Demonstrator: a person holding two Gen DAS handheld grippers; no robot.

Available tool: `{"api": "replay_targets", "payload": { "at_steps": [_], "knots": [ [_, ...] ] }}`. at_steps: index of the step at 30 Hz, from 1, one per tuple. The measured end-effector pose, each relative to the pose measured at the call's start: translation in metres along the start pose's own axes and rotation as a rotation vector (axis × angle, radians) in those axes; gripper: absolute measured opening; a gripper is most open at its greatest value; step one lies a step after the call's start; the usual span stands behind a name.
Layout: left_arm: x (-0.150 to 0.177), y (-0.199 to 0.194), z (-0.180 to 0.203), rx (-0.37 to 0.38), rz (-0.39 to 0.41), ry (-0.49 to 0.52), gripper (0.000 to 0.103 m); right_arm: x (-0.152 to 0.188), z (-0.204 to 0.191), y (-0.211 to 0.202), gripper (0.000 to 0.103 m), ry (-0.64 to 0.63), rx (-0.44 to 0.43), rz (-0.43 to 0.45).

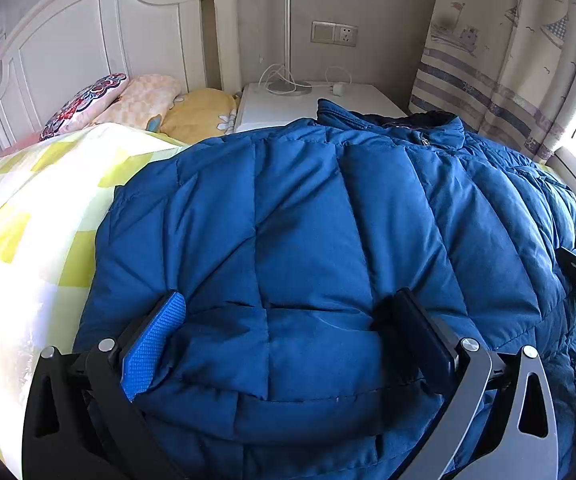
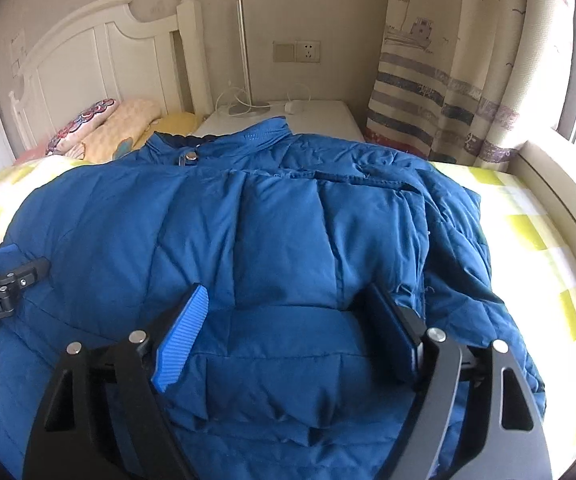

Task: Fold large clothes
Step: 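Grasp the jacket hem with both tools and lift it toward the collar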

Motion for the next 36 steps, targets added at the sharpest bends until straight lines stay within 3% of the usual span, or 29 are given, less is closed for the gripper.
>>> {"api": "replay_targets", "payload": {
  "at_steps": [7,8,11,13,16,17,21,24,27,30,34,36],
  "knots": [
    [0.003,-0.014,0.001,-0.003,-0.009,0.01,0.098,-0.003,-0.001,-0.001,0.092,-0.024,-0.052,-0.054],
    [0.007,-0.029,0.001,0.018,-0.001,-0.003,0.098,-0.002,-0.002,-0.01,0.092,-0.013,-0.042,-0.056],
    [0.027,-0.071,0.008,0.112,0.009,-0.006,0.098,0.006,-0.012,-0.052,0.092,-0.005,-0.145,-0.002],
    [0.049,-0.084,0.014,0.136,-0.024,0.01,0.098,0.02,-0.024,-0.061,0.092,-0.072,-0.141,-0.041],
    [0.088,-0.074,0.02,0.117,-0.141,0.048,0.098,0.049,-0.039,-0.042,0.092,-0.16,-0.124,-0.197],
    [0.098,-0.075,0.021,0.111,-0.121,0.077,0.098,0.058,-0.042,-0.035,0.095,-0.194,-0.113,-0.221],
    [0.098,-0.092,0.01,0.068,-0.123,0.04,0.098,0.058,-0.039,-0.054,0.097,-0.153,-0.123,-0.224],
    [0.106,-0.116,0.0,0.122,-0.099,0.019,0.098,0.067,-0.04,-0.092,0.099,-0.164,-0.214,-0.164],
    [0.13,-0.106,-0.006,0.041,-0.143,0.084,0.099,0.099,-0.04,-0.09,0.101,-0.255,-0.162,-0.247],
    [0.136,-0.108,-0.01,0.075,-0.106,0.073,0.099,0.107,-0.033,-0.088,0.101,-0.23,-0.198,-0.219],
    [0.134,-0.117,-0.006,0.019,-0.097,0.083,0.098,0.107,-0.039,-0.095,0.1,-0.232,-0.152,-0.225],
    [0.135,-0.136,-0.006,0.07,-0.074,0.062,0.098,0.11,-0.048,-0.112,0.1,-0.233,-0.188,-0.208]
  ]
}}
Point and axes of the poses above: each gripper's, at about its wrist camera, not at the fingertips, and y roughly the way its jaws point, z to its right, x to its underside, the point moved 1 cm from there along y, roughly the way its jaws point, and after that the axes turned 3 degrees about z, right-handed, at the moved point
